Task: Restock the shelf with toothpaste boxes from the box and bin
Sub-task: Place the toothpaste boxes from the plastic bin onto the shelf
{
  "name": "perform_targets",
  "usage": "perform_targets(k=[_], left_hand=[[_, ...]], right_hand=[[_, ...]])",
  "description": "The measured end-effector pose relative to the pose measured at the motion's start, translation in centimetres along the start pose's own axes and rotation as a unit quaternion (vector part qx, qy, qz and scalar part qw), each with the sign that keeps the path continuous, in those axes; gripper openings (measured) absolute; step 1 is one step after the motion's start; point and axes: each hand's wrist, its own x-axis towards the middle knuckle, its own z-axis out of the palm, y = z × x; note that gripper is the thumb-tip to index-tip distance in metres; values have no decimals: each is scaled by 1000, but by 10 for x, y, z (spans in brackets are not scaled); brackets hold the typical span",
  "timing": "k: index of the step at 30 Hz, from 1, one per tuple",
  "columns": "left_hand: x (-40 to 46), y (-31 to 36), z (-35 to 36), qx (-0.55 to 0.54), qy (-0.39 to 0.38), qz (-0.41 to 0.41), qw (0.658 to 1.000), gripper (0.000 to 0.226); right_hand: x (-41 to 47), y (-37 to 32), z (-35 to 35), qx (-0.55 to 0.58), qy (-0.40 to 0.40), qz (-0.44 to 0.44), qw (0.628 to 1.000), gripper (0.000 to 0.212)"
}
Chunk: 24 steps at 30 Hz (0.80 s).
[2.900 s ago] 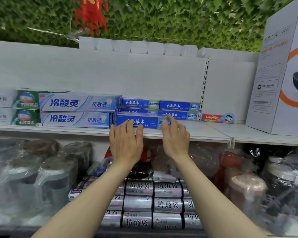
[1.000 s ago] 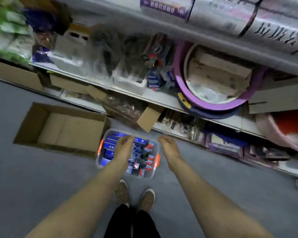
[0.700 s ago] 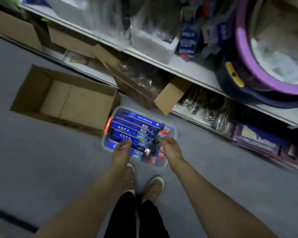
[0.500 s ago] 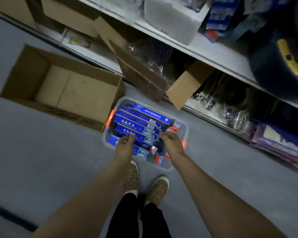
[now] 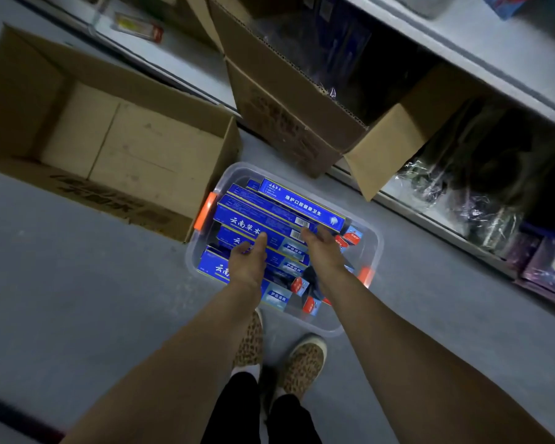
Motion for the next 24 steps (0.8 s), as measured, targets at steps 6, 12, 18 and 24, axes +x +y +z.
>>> perform_targets(k=[6, 12, 18, 24], left_hand=[[11, 1, -3, -3, -8, 11, 1000, 68], [13, -1, -10, 21, -4, 24, 999, 64], [10, -6, -19, 4, -8, 29, 1000, 46], [-4, -4, -33, -45, 7, 62, 997, 26]], right_hand=[[4, 10, 7, -44, -12, -40, 998, 73], [11, 23, 11, -27, 19, -31, 999, 91], [6, 21, 10, -23, 79, -59, 995, 59], [-1, 25, 3, 36, 119, -77, 989, 27]])
